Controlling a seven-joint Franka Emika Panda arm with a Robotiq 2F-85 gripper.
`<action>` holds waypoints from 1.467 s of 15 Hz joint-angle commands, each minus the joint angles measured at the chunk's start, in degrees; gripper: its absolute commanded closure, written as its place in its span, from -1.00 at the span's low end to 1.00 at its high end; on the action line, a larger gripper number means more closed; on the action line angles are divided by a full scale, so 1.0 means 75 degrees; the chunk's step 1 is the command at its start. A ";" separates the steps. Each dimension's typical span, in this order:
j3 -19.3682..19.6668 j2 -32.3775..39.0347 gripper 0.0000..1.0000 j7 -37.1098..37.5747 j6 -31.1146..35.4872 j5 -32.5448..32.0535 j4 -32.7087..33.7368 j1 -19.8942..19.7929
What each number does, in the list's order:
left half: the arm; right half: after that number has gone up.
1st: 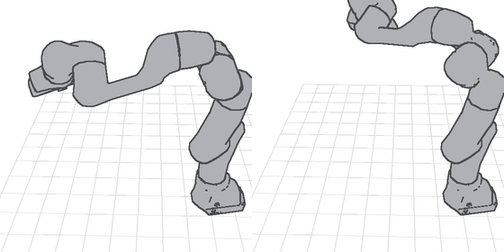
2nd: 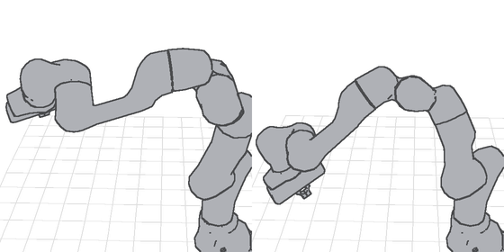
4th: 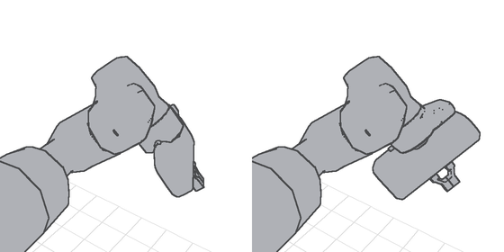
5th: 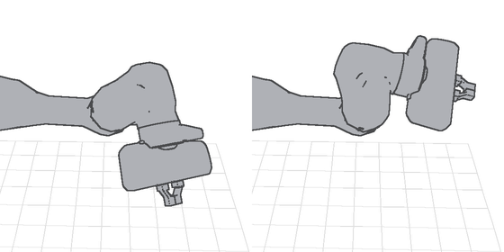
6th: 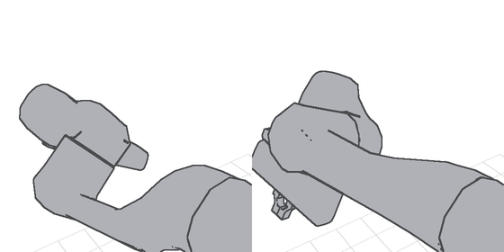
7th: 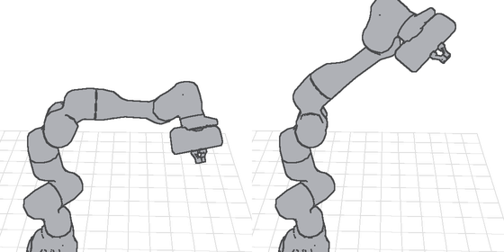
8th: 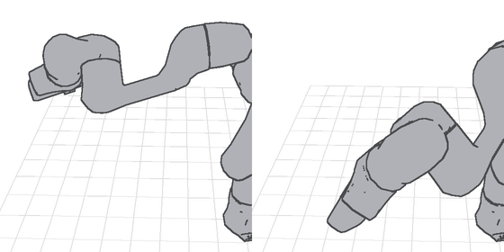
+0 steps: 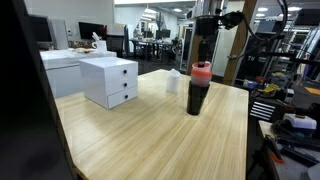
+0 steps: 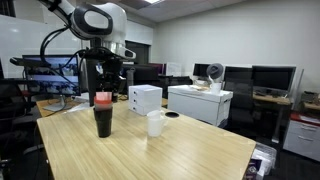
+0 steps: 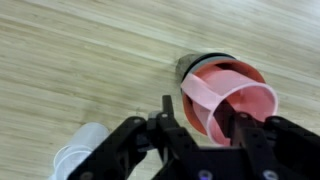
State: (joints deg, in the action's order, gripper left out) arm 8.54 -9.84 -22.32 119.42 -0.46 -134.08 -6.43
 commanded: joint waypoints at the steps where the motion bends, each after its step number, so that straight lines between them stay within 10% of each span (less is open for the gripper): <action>1: 0.0067 -0.0177 -0.60 -0.0288 0.0069 0.0069 -0.0116 0.0044; 5: 0.0114 -0.0318 -1.00 -0.0305 -0.0033 0.0264 0.0231 0.0047; 22: 0.0480 0.3024 -1.00 0.2517 0.3155 -0.0021 0.2121 -0.0419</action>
State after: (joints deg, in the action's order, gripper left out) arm 12.46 8.14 -7.47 141.37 0.71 -121.80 -8.59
